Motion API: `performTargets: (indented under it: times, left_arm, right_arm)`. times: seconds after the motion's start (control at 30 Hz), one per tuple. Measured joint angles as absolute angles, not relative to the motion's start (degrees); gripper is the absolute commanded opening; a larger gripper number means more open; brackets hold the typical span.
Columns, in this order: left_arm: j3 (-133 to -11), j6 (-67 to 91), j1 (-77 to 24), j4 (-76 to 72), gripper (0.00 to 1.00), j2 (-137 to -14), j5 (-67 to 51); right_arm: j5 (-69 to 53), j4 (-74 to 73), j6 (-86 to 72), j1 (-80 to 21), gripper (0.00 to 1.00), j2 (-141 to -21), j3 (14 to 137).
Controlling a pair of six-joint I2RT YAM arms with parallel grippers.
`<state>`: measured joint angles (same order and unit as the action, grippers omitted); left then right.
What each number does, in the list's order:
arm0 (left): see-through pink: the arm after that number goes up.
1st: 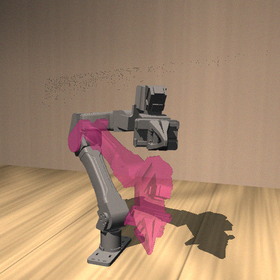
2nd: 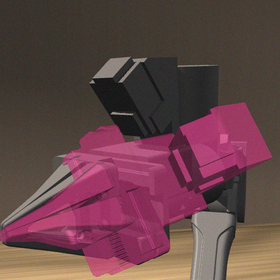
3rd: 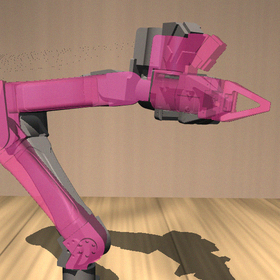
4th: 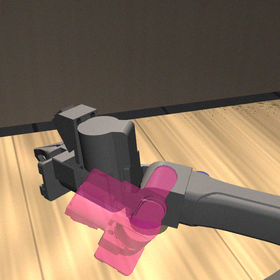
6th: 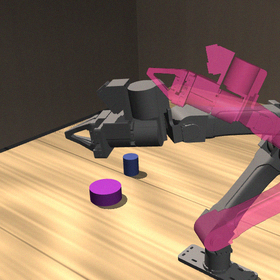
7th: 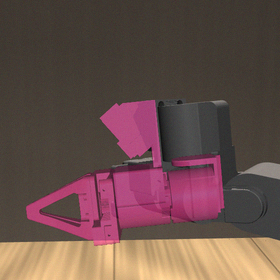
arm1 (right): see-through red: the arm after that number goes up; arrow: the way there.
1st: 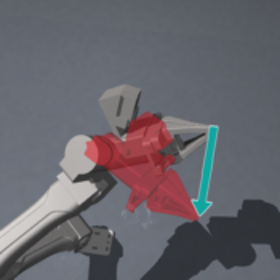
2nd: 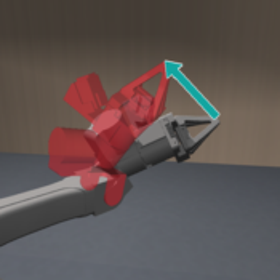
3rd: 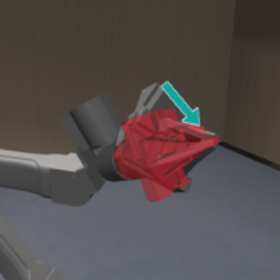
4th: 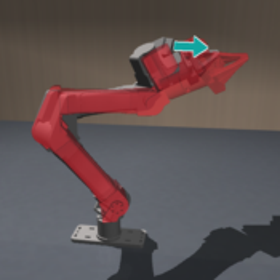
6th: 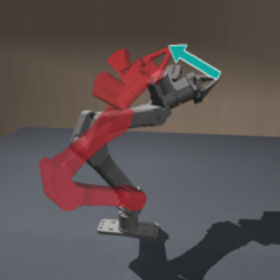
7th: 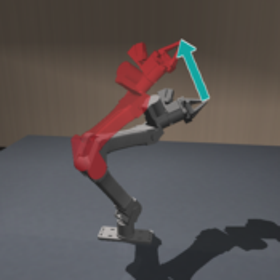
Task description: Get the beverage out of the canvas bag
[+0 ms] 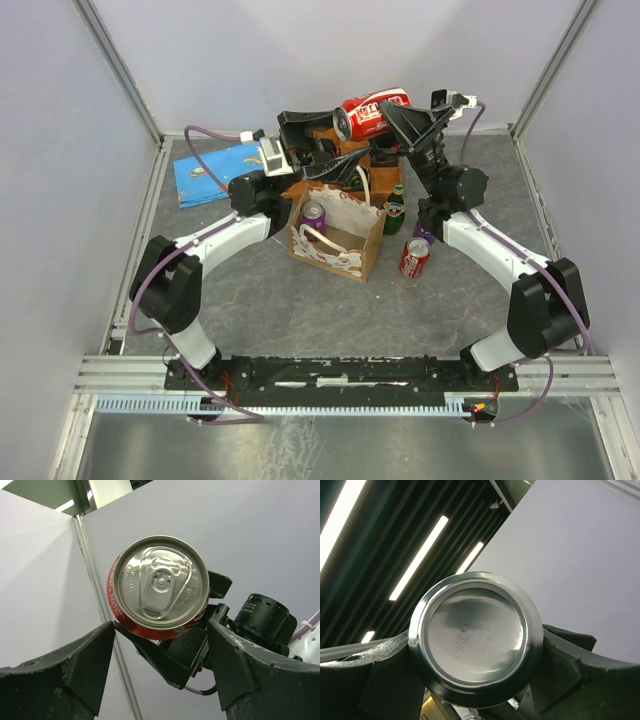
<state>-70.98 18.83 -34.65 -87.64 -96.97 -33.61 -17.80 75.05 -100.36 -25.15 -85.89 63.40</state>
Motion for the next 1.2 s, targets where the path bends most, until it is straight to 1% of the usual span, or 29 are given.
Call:
performTargets:
  times: [0.7,0.83,0.97,1.03,1.07,1.1,1.13,1.17,1.2]
  left_arm:
    - [-71.64,12.47,-35.07,-87.50,0.80,-96.33,-32.45]
    - [-71.64,11.68,-35.16,-87.39,0.70,-95.72,-32.05]
    - [-71.61,11.44,-35.27,-87.33,0.48,-95.68,-31.88]
    - [-71.61,11.44,-35.27,-87.35,0.35,-95.68,-31.86]
    - [-71.61,11.44,-35.27,-87.37,0.28,-95.68,-31.83]
    - [-71.61,11.44,-35.27,-87.37,0.21,-95.64,-31.86]
    - [-71.59,11.44,-35.27,-87.37,0.13,-95.61,-31.86]
    - [-71.57,11.44,-35.27,-87.37,0.05,-95.59,-31.83]
    - [-71.48,11.44,-35.27,-87.35,0.03,-95.50,-31.81]
  right_arm:
    - [-18.35,75.70,-102.04,-27.05,0.00,-88.38,63.40]
    - [-18.26,75.83,-102.28,-27.22,0.00,-88.38,63.40]
    - [-18.06,75.92,-102.41,-27.24,0.00,-88.38,63.40]
    - [-18.06,75.90,-102.43,-27.24,0.01,-88.38,63.40]
    - [-18.04,75.88,-102.43,-27.27,0.06,-88.38,63.40]
    - [-18.04,75.88,-102.43,-27.27,0.15,-88.38,63.40]
    - [-18.04,75.85,-102.41,-27.27,0.30,-88.38,63.40]
    - [-18.04,75.88,-102.39,-27.27,0.48,-88.38,63.35]
    - [-18.02,75.90,-102.35,-27.27,0.61,-88.38,63.26]
